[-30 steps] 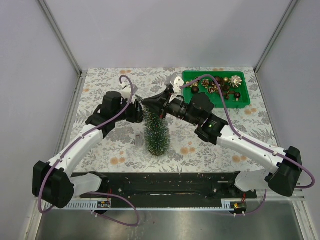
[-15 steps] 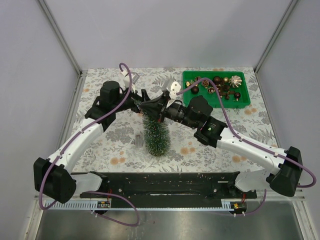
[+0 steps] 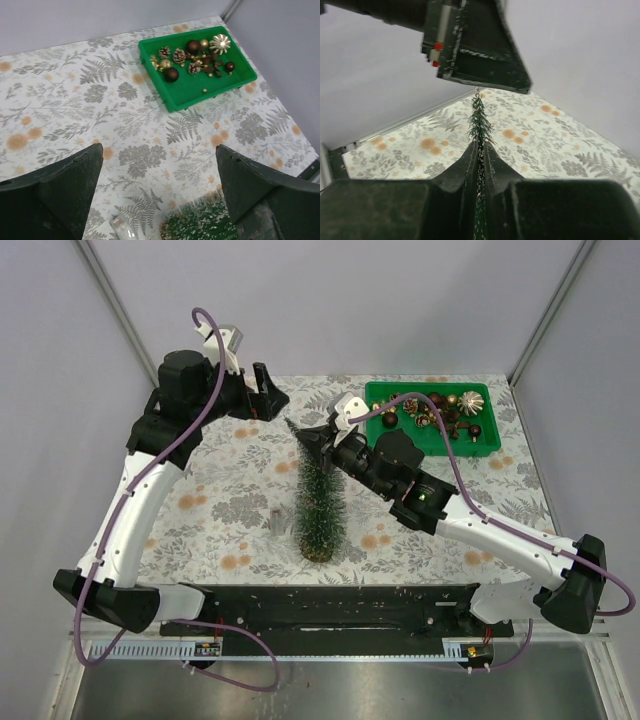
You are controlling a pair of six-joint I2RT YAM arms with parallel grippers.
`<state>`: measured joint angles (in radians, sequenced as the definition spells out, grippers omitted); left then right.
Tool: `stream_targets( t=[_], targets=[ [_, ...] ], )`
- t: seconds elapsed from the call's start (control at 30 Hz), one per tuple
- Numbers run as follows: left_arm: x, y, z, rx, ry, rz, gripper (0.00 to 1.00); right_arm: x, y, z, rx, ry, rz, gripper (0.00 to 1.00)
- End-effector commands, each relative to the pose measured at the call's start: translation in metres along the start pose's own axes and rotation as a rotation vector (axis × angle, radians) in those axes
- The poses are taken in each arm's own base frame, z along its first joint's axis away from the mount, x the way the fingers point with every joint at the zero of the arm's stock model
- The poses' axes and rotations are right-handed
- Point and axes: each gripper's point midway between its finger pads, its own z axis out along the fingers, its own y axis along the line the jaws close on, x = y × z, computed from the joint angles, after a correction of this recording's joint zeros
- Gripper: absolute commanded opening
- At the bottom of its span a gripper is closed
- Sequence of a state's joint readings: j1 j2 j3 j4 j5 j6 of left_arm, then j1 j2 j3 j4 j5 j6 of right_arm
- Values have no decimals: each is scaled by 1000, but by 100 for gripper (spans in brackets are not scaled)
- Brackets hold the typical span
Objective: Decorate the small christmas tree
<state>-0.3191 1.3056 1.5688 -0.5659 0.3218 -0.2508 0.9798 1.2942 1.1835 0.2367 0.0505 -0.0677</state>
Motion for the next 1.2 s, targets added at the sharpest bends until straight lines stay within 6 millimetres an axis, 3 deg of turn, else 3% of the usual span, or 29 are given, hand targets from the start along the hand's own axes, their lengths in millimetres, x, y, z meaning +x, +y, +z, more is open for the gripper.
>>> stream_targets(
  t=[0.0, 0.07, 0.33, 0.47, 0.67, 0.8, 0.9, 1.17],
  targets=[
    [28, 38, -11, -180, 115, 6, 99, -18, -26, -6, 144, -54, -47, 11],
    [32, 42, -18, -188, 89, 19, 99, -21, -32, -9, 178, -61, -73, 11],
    [17, 60, -48, -298, 12, 111, 99, -48, -58, -16, 310, -94, -167, 16],
    [11, 66, -59, -326, 7, 121, 99, -50, -59, -13, 322, -96, -169, 19],
    [37, 48, -59, -197, 62, 128, 99, -30, -47, -9, 292, -60, -136, 27],
    [54, 43, -61, -153, 51, 133, 99, -22, -41, -11, 277, -37, -117, 49],
    [63, 37, -61, -107, 56, 146, 99, -26, -38, -10, 264, -31, -114, 59],
    [77, 31, -59, -54, 99, 151, 99, -45, -42, -13, 287, -51, -114, 63]
  ],
)
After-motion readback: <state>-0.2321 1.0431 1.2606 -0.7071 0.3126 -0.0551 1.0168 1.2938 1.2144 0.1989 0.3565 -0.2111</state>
